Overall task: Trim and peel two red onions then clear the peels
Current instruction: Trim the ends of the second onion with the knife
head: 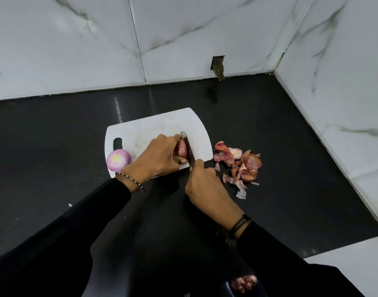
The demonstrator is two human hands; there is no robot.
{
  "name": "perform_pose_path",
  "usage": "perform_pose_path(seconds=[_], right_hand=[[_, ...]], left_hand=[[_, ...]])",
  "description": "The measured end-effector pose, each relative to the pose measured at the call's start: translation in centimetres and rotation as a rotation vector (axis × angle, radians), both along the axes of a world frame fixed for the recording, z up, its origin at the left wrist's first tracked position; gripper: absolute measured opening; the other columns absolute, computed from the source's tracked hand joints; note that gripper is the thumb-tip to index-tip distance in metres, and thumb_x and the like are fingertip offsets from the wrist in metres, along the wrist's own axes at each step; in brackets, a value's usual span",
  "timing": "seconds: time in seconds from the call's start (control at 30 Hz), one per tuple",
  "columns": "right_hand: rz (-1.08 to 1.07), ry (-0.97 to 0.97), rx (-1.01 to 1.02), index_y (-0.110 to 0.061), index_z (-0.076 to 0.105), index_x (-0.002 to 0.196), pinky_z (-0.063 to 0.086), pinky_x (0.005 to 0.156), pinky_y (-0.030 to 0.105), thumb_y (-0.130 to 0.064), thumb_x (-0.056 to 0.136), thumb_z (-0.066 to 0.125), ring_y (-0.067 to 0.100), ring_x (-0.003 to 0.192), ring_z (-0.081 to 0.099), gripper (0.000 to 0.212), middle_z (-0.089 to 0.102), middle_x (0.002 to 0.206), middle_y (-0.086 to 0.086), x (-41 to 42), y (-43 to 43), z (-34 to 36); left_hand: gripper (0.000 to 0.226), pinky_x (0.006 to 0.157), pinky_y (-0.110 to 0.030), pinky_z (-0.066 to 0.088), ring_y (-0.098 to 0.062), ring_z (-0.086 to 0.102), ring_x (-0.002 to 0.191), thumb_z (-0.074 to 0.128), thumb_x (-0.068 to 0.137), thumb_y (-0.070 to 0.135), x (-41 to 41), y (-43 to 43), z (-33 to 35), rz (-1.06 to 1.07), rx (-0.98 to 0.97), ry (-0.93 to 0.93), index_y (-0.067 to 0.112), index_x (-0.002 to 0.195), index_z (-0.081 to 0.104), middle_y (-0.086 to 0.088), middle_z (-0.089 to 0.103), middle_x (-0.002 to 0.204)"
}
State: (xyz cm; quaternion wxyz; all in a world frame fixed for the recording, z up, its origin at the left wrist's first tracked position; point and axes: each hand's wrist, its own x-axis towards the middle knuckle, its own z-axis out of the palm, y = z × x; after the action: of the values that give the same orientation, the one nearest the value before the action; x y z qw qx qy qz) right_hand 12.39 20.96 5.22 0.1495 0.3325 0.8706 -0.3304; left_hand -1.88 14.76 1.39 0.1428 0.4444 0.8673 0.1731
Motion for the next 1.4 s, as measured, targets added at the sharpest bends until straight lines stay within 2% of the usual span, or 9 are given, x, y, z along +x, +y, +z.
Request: perform_pose_path(seconds=[0.13, 0.33, 0.53, 0.83, 0.93, 1.03, 1.1, 1.23, 1.4], right_hand=[[-0.015, 0.009, 0.065, -0.007, 0.037, 0.132, 0.042, 0.082, 0.044, -0.006, 0.100, 0.041, 0.039, 0.115, 0.055, 0.032, 0.053, 0.125, 0.019, -0.3, -0.6, -0.3], [-0.020, 0.044, 0.156, -0.009, 0.037, 0.131, 0.040, 0.078, 0.040, -0.007, 0.102, 0.041, 0.036, 0.115, 0.058, 0.029, 0.057, 0.124, 0.015, 0.1, -1.5, -1.3], [-0.073, 0.084, 0.090, -0.006, 0.038, 0.131, 0.046, 0.089, 0.047, -0.006, 0.101, 0.041, 0.039, 0.119, 0.056, 0.030, 0.055, 0.129, 0.018, 0.3, -2.0, -1.1], [-0.083, 0.073, 0.077, -0.005, 0.036, 0.137, 0.046, 0.092, 0.047, -0.006, 0.100, 0.044, 0.038, 0.121, 0.055, 0.038, 0.055, 0.131, 0.018, 1.0, -1.7, -1.3], [-0.077, 0.095, 0.093, -0.003, 0.034, 0.142, 0.045, 0.094, 0.048, -0.007, 0.101, 0.043, 0.038, 0.122, 0.055, 0.042, 0.055, 0.133, 0.017, -0.3, -1.4, -1.9], [-0.058, 0.081, 0.102, -0.002, 0.015, 0.156, 0.043, 0.098, 0.048, -0.009, 0.103, 0.040, 0.038, 0.127, 0.052, 0.058, 0.052, 0.138, 0.017, -0.4, -1.5, -2.6], [-0.027, 0.049, 0.119, -0.004, 0.018, 0.154, 0.044, 0.095, 0.048, -0.008, 0.103, 0.041, 0.039, 0.125, 0.053, 0.056, 0.053, 0.136, 0.018, 0.0, -1.5, -3.3], [0.004, 0.015, 0.165, -0.007, 0.033, 0.139, 0.046, 0.090, 0.046, -0.008, 0.103, 0.041, 0.038, 0.119, 0.057, 0.037, 0.056, 0.129, 0.018, 0.7, -1.4, -3.9], [0.017, 0.012, 0.211, -0.008, 0.018, 0.153, 0.046, 0.091, 0.047, -0.009, 0.103, 0.041, 0.038, 0.120, 0.057, 0.055, 0.056, 0.130, 0.018, -0.2, -1.1, -4.5]], left_hand=[[0.038, 0.066, -0.031, 0.037, -0.025, 0.051, 0.076, 0.074, 0.085, 0.031, 0.0, 0.2, 0.4, 0.012, -0.018, 0.008, 0.005, 0.109, 0.058, -0.014, 0.064, 0.092], [0.030, 0.050, -0.021, 0.027, -0.022, 0.047, 0.069, 0.074, 0.084, 0.027, 0.9, 0.0, 0.7, 0.028, 0.009, 0.026, 0.011, 0.091, 0.050, 0.000, 0.047, 0.071], [0.029, 0.063, -0.029, 0.032, -0.024, 0.049, 0.075, 0.074, 0.084, 0.026, 0.8, 0.6, 0.9, 0.018, -0.058, 0.057, 0.011, 0.092, 0.051, -0.006, 0.052, 0.082], [0.030, 0.061, -0.029, 0.033, -0.023, 0.049, 0.077, 0.075, 0.085, 0.027, 0.6, 0.9, 1.6, -0.012, -0.075, 0.031, 0.007, 0.101, 0.059, -0.005, 0.053, 0.083], [0.021, 0.055, -0.022, 0.031, -0.018, 0.049, 0.073, 0.073, 0.084, 0.022, 1.1, 0.9, 1.6, -0.009, -0.073, 0.026, 0.011, 0.095, 0.059, 0.003, 0.051, 0.075], [0.020, 0.049, -0.012, 0.027, -0.008, 0.043, 0.061, 0.073, 0.083, 0.014, 1.5, 0.9, 1.4, 0.012, -0.044, 0.002, 0.017, 0.081, 0.054, 0.013, 0.045, 0.065], [0.023, 0.047, -0.011, 0.028, -0.009, 0.045, 0.060, 0.075, 0.083, 0.018, 1.3, 0.9, 1.4, 0.028, -0.029, -0.031, 0.019, 0.078, 0.052, 0.013, 0.046, 0.065], [0.025, 0.051, -0.017, 0.029, -0.013, 0.048, 0.066, 0.076, 0.084, 0.029, 0.6, 0.6, 1.4, 0.031, -0.045, -0.033, 0.013, 0.093, 0.058, 0.000, 0.056, 0.079], [0.045, 0.060, -0.028, 0.033, -0.021, 0.051, 0.076, 0.080, 0.081, 0.032, 0.8, -0.3, 0.9, 0.047, 0.015, -0.019, 0.008, 0.113, 0.059, -0.009, 0.065, 0.091]])
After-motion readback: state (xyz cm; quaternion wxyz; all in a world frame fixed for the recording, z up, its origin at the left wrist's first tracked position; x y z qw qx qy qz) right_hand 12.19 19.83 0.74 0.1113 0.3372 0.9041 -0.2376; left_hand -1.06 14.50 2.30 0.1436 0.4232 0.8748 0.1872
